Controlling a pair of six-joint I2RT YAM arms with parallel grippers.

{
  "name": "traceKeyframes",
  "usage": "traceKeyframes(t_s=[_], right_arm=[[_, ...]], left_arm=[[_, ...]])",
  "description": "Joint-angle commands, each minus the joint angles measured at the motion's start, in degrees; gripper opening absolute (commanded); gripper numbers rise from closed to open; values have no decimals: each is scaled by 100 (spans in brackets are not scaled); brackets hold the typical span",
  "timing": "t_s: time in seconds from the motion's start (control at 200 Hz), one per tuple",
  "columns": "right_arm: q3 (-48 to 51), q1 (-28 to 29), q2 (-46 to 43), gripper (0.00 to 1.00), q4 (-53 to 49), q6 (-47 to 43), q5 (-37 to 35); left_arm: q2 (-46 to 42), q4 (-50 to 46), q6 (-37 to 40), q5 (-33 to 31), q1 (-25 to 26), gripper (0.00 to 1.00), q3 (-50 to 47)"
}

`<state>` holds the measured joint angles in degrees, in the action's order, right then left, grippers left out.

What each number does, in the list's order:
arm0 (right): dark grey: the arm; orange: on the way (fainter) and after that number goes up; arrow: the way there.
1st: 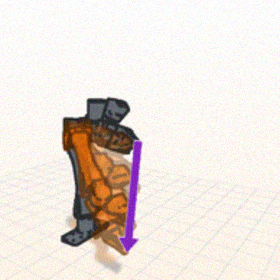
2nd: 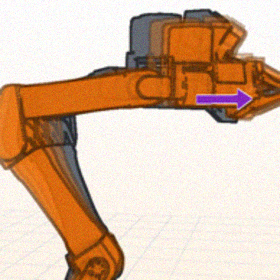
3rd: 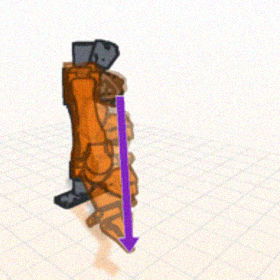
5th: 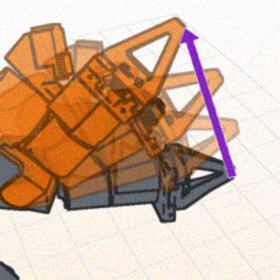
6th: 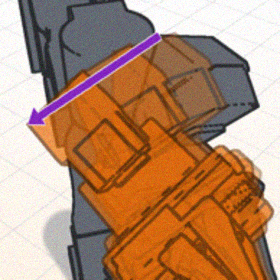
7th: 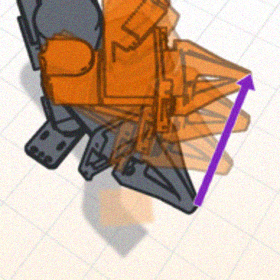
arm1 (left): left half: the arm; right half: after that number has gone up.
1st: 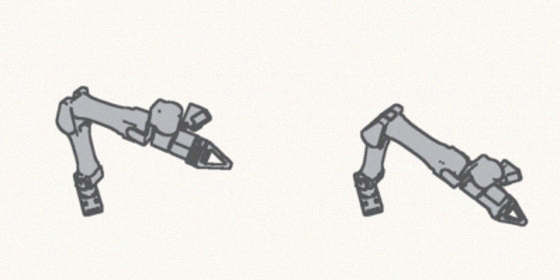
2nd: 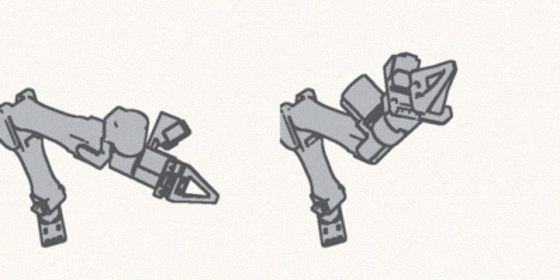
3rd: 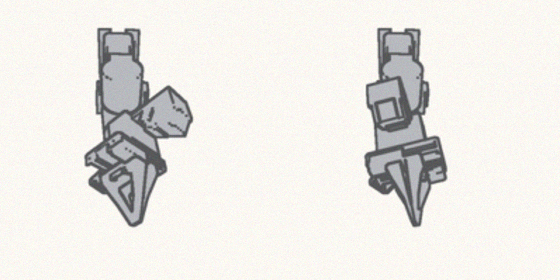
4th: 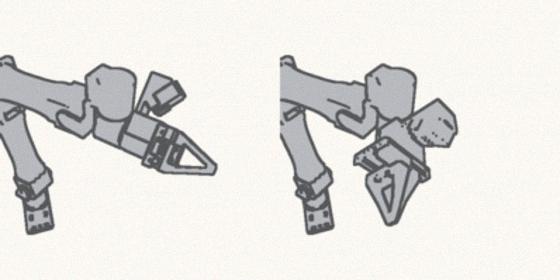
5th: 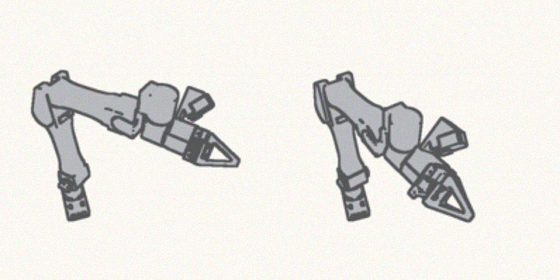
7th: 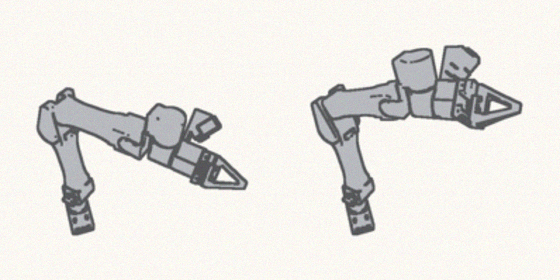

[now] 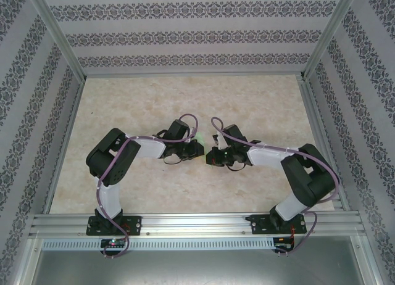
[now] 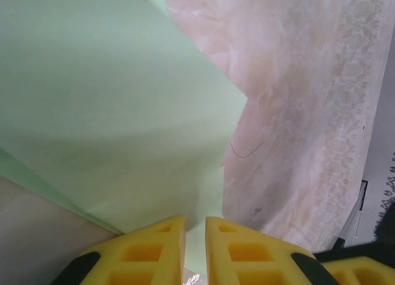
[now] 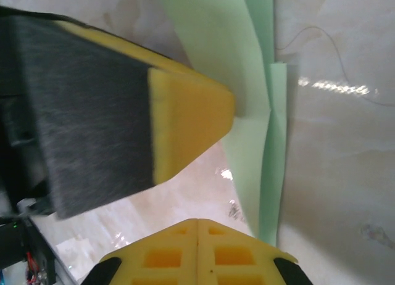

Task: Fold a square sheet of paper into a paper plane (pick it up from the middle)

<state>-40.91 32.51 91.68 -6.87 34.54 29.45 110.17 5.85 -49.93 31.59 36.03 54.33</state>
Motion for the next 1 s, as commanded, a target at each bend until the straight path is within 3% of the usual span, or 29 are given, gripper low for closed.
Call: traceKeyframes(t_s=[0.0,0.375,0.614,0.809,0.994], right_arm=[[-205,19,258,2,124,-42,17],[443,-155,483,0,412,-88,215],[1065,-276,-36,0,492,-115,446],[748,-301,-539,1,440,-113,416],[233,-298,-109,1,564,-21,427]], left_arm=[[295,-426,80,-354,27,17,9],[297,-555,122,-386,29,17,62],[321,-664,142,-452,19,16,89],[334,-668,150,-420,19,16,95],[357,-638,133,-385,23,16,130]])
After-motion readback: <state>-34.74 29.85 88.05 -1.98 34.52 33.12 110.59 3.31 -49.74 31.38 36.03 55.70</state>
